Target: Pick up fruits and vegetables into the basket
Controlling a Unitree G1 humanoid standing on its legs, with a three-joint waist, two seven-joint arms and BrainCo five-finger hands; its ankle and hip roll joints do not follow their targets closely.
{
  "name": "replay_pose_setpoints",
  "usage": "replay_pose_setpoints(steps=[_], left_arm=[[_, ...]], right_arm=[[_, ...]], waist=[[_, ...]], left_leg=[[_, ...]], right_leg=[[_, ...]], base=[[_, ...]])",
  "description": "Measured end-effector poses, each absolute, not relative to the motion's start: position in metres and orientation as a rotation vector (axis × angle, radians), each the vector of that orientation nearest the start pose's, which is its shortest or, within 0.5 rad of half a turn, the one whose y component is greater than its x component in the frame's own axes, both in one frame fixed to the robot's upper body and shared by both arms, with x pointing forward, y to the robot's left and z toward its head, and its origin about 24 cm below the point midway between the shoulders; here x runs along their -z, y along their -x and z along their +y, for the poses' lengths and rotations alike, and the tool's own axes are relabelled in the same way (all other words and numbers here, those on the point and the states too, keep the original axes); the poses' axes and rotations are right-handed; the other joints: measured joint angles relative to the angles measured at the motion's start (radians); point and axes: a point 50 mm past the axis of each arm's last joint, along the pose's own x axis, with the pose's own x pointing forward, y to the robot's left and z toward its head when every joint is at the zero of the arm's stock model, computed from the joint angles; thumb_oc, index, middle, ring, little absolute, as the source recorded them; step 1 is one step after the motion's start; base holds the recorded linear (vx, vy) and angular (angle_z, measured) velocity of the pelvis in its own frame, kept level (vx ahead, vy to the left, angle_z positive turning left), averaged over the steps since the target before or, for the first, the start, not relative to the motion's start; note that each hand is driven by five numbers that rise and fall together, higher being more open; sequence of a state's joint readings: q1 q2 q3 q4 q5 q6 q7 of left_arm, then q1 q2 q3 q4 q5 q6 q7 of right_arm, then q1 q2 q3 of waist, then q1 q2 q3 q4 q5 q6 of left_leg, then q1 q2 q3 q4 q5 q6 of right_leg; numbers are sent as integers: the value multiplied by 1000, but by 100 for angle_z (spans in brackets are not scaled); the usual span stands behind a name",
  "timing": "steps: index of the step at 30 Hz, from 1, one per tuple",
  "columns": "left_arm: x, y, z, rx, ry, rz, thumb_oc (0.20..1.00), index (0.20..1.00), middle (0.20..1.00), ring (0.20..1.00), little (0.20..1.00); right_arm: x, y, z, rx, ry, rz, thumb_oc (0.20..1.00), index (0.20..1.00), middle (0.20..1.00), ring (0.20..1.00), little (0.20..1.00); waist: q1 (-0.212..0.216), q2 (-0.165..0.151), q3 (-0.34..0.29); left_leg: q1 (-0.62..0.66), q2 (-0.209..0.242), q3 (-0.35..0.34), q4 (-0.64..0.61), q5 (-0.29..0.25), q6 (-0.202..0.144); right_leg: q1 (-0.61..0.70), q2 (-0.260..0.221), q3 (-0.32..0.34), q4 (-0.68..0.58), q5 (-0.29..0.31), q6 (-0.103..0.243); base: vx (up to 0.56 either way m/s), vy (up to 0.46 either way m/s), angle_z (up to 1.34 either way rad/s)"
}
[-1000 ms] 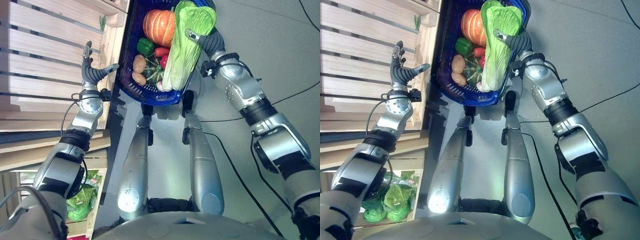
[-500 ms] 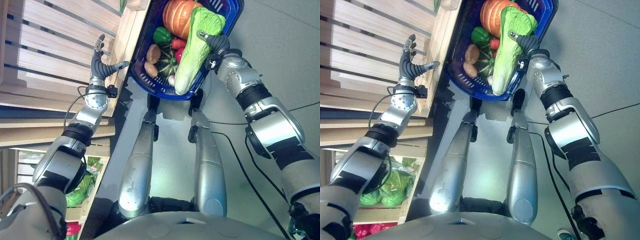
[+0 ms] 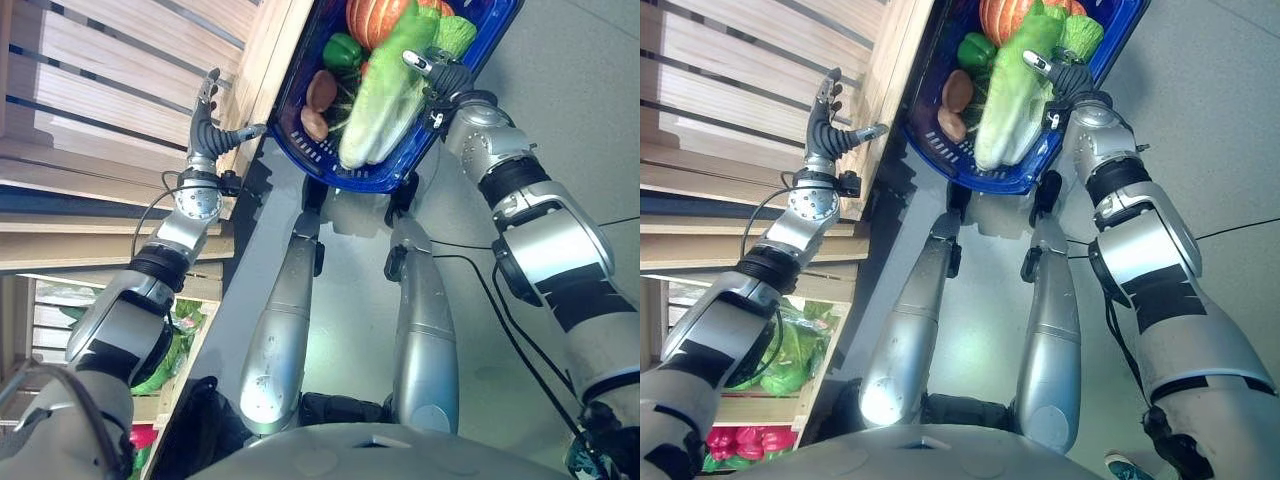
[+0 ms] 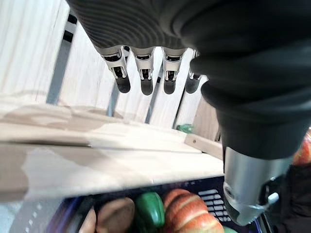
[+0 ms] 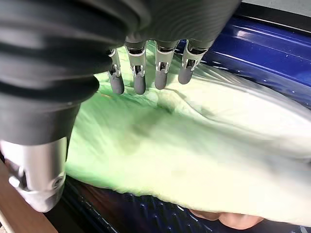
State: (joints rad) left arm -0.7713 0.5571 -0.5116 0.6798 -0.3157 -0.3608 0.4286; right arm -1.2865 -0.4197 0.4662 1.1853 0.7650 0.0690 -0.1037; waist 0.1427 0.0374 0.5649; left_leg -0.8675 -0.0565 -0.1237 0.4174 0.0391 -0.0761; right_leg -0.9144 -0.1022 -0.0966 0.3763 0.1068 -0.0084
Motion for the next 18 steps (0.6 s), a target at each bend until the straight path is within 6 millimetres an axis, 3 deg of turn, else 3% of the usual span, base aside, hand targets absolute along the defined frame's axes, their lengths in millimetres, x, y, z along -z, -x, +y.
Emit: replay_pose_setpoints(steps=[18], left_arm=[[-149, -366, 186, -124, -388, -416, 1000, 1000, 1000, 1000, 1000]], right_arm=[[-212, -430, -176, 70, 1, 2, 1000, 1000, 1000, 1000, 1000]], waist=[[2, 3, 0]], left_leg=[[22, 0, 0, -1, 8, 6]], right_leg=[[17, 0, 0, 6, -2, -1]], base=[[-5, 1, 0]])
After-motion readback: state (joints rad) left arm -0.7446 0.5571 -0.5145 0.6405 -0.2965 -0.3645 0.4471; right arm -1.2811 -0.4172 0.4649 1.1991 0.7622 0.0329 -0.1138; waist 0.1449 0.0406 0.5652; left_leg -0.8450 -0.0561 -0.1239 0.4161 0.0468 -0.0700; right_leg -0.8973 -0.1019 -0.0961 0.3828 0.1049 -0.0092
